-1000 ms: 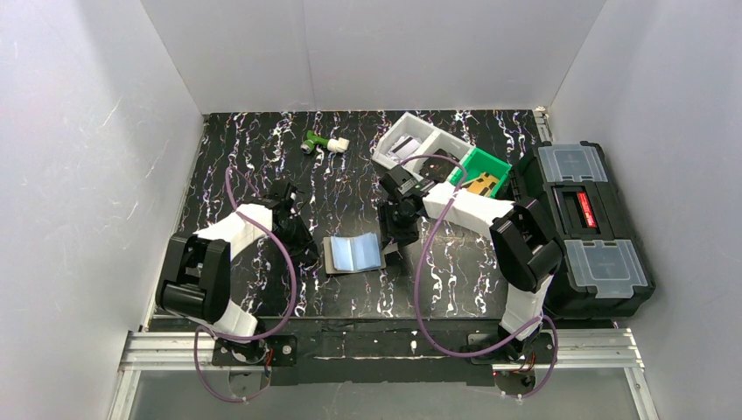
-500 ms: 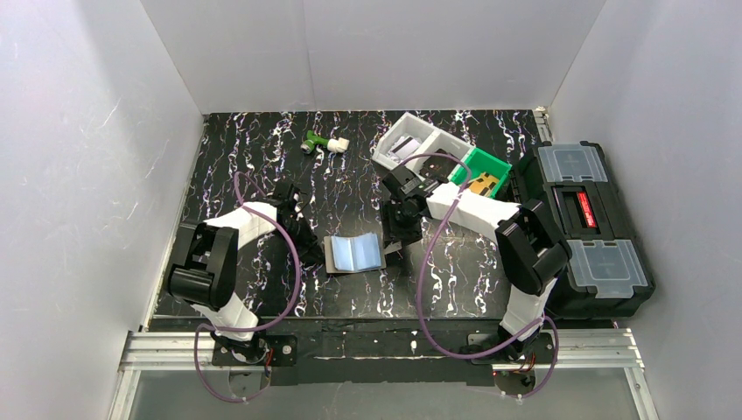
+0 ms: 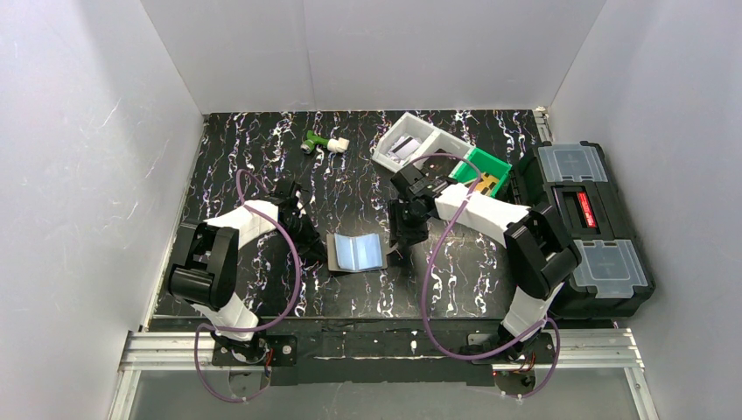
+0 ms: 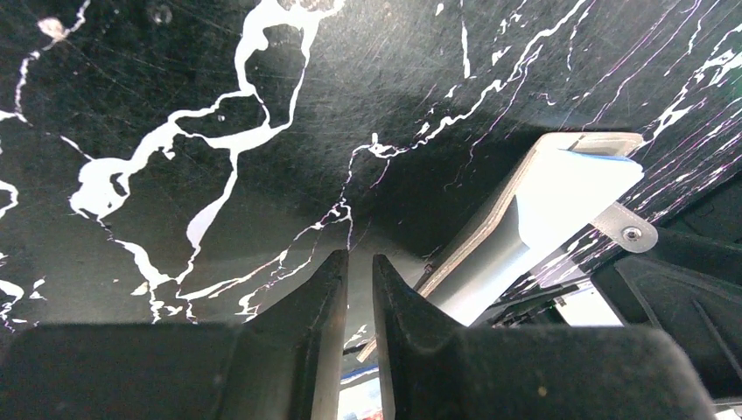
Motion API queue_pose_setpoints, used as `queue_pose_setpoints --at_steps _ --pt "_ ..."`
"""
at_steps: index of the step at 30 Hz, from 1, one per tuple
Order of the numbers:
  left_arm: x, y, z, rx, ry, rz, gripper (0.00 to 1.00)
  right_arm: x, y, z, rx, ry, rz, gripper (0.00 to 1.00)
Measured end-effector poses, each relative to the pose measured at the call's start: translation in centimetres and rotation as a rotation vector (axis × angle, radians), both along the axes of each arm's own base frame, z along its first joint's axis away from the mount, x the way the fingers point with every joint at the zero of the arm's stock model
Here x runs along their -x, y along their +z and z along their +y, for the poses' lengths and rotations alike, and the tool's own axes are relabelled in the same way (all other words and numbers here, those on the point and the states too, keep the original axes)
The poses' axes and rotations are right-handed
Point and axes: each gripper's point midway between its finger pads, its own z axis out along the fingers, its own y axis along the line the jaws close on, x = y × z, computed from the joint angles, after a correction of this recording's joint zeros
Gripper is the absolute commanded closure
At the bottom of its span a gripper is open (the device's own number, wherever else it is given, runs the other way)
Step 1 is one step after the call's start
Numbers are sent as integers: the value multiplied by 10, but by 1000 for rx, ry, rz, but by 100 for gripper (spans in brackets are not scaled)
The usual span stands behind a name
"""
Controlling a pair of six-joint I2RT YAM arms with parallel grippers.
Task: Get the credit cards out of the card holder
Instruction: Close the card holder at the center of the board.
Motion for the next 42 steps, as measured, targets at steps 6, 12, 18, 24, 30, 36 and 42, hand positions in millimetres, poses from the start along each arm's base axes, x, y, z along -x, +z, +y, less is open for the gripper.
queue_pose_setpoints --at_steps 6,12,18,24,30,36,42 --pt "-1 3 -2 5 -6 -3 84 -2 0 -1 -31 -15 13 67" --pt "-7 10 -8 13 -18 -22 85 -4 3 7 -82 -16 24 86" --pt "-9 20 -20 24 -53 -39 85 -3 5 13 -112 -18 37 98" --pt "-8 38 -50 52 -134 -84 85 -2 7 19 -142 -11 47 99" --pt "-8 44 -81 76 -189 -94 85 -2 7 21 -153 -9 53 99" --pt "-11 33 -100 92 -204 -58 85 1 5 22 -163 -8 61 99" --pt "-13 15 -110 84 -206 -16 86 1 5 23 -171 -10 66 99"
